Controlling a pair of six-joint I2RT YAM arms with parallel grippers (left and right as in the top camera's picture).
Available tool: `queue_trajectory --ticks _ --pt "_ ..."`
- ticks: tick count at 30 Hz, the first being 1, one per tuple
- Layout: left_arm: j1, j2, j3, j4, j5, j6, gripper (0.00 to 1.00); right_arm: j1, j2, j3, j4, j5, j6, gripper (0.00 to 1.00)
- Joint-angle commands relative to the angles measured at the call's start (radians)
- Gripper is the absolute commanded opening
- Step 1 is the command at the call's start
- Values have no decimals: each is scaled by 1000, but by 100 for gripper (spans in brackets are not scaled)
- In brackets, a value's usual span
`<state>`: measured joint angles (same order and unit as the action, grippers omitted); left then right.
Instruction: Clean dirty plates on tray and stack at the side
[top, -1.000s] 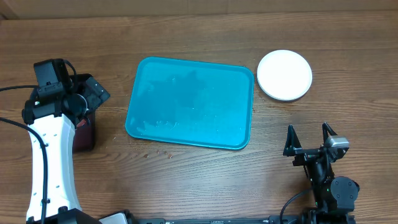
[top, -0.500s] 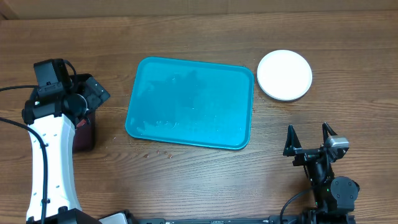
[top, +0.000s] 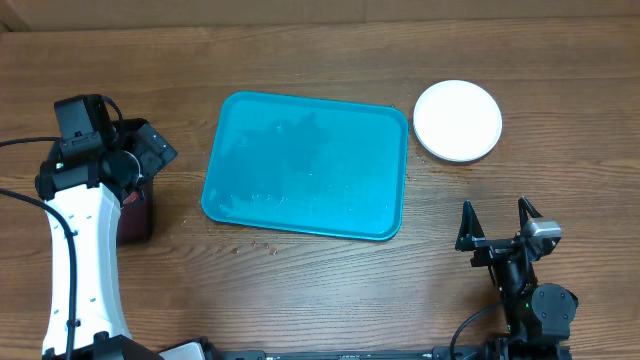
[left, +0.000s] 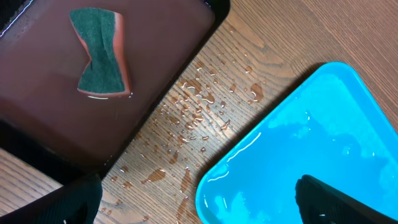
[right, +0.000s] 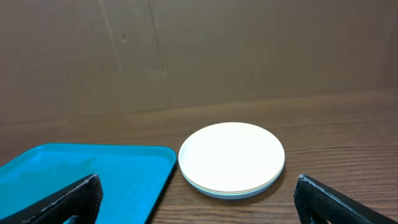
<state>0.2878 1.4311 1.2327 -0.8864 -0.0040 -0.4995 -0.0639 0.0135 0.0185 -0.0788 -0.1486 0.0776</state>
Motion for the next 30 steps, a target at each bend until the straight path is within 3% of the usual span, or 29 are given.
queue_trajectory --ticks 1,19,30 --pt "0 8 -7 -2 -3 -13 99 -3 -11 -11 6 14 0 100" --pt "0 -2 -8 -191 -31 41 99 -3 -11 -11 6 14 0 100" --pt "-67 -61 -89 -136 -29 214 99 -3 -11 -11 6 14 0 100"
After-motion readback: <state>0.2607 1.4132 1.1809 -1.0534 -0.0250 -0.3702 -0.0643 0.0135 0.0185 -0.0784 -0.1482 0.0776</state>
